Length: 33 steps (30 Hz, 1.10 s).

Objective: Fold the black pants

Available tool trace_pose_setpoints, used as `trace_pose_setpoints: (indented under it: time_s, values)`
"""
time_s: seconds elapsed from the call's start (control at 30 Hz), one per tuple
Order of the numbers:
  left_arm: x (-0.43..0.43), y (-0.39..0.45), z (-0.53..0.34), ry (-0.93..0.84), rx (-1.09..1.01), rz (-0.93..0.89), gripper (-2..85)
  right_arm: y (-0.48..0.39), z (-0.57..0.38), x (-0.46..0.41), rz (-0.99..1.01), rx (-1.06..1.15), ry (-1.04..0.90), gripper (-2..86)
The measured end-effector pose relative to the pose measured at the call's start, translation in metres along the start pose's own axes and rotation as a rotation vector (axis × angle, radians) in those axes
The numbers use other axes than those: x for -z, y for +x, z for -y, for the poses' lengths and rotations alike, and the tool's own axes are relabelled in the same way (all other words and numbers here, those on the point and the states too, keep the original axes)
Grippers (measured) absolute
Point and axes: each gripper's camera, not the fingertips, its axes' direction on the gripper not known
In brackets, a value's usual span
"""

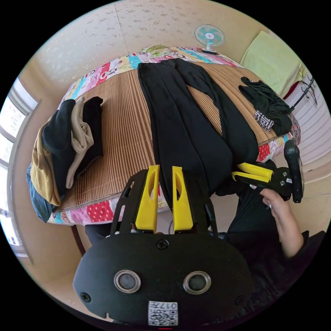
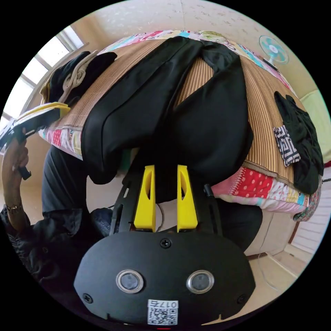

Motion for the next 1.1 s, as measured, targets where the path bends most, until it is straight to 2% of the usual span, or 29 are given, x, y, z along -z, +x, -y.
trace_pose_setpoints:
  time_s: [0.1,0.13,0.23,0.27,0.3,0.43,0.47,0.53,0.6,0.63,0.67,0.77,0.8,0.83,0.87,0.9,0.93,0.97,1.0,1.07,1.1]
  values:
    - [-0.006,-0.005,-0.007,-0.005,-0.013,-0.001,6.6,0.012,-0.003,0.026,0.083,0.094,0.021,4.6]
    - [-0.009,-0.005,-0.011,0.005,-0.042,-0.009,6.6,0.03,-0.012,0.046,0.182,0.084,0.099,3.7]
    - [-0.02,-0.013,-0.028,0.012,-0.077,-0.078,7.0,0.111,-0.058,0.094,0.436,-0.083,0.372,2.6]
    - [-0.023,-0.016,-0.032,0.011,-0.075,-0.102,7.3,0.146,-0.076,0.103,0.443,-0.189,0.406,2.5]
    - [-0.03,-0.024,-0.04,0.012,-0.056,-0.145,7.9,0.16,-0.084,0.106,0.412,-0.228,0.399,2.4]
    - [-0.064,-0.055,-0.064,-0.035,0.05,-0.218,10.3,0.196,-0.094,0.095,-0.104,-0.334,0.012,2.4]
    - [-0.07,-0.059,-0.065,-0.055,0.061,-0.223,10.6,0.192,-0.093,0.096,-0.238,-0.347,-0.032,2.6]
    - [-0.094,-0.07,-0.068,-0.128,0.08,-0.275,12.2,0.172,-0.092,0.108,-0.299,-0.301,0.076,3.5]
    - [-0.108,-0.077,-0.068,-0.148,0.096,-0.334,12.3,0.148,-0.086,0.117,-0.187,-0.216,0.247,4.5]
    - [-0.116,-0.083,-0.068,-0.156,0.106,-0.369,11.5,0.134,-0.079,0.114,-0.048,-0.123,0.334,5.6]
    - [-0.12,-0.086,-0.068,-0.162,0.114,-0.382,11.2,0.124,-0.065,0.1,0.095,-0.043,0.356,6.7]
    - [-0.133,-0.109,-0.068,-0.18,0.148,-0.542,5.1,0.118,-0.024,0.035,0.293,0.017,0.268,9.3]
    - [-0.134,-0.121,-0.069,-0.176,0.141,-0.703,3.3,0.12,-0.018,0.023,0.327,0.013,0.255,9.4]
    - [-0.13,-0.135,-0.071,-0.138,0.121,-0.913,2.6,0.126,-0.009,0.002,0.437,0.0,0.237,9.6]
    - [-0.126,-0.143,-0.074,-0.101,0.121,-1.026,2.3,0.134,-0.005,-0.012,0.578,-0.011,0.227,8.9]
    - [-0.117,-0.163,-0.081,-0.001,0.141,-1.234,1.8,0.138,-0.004,-0.016,0.648,-0.01,0.225,8.6]
    - [-0.109,-0.183,-0.09,0.103,0.17,-1.409,1.5,0.146,-0.008,-0.015,0.806,0.033,0.253,7.5]
    - [-0.106,-0.192,-0.095,0.141,0.183,-1.469,1.3,0.158,-0.018,-0.004,0.956,0.062,0.338,6.4]
    - [-0.103,-0.207,-0.103,0.181,0.198,-1.525,1.2,0.166,-0.025,0.002,1.026,0.059,0.398,5.8]
    - [-0.104,-0.22,-0.113,0.137,0.202,-1.444,1.2,0.203,-0.054,0.014,1.213,-0.042,0.569,4.4]
    - [-0.11,-0.222,-0.117,0.045,0.199,-1.26,1.3,0.21,-0.059,0.012,1.217,-0.076,0.56,4.3]
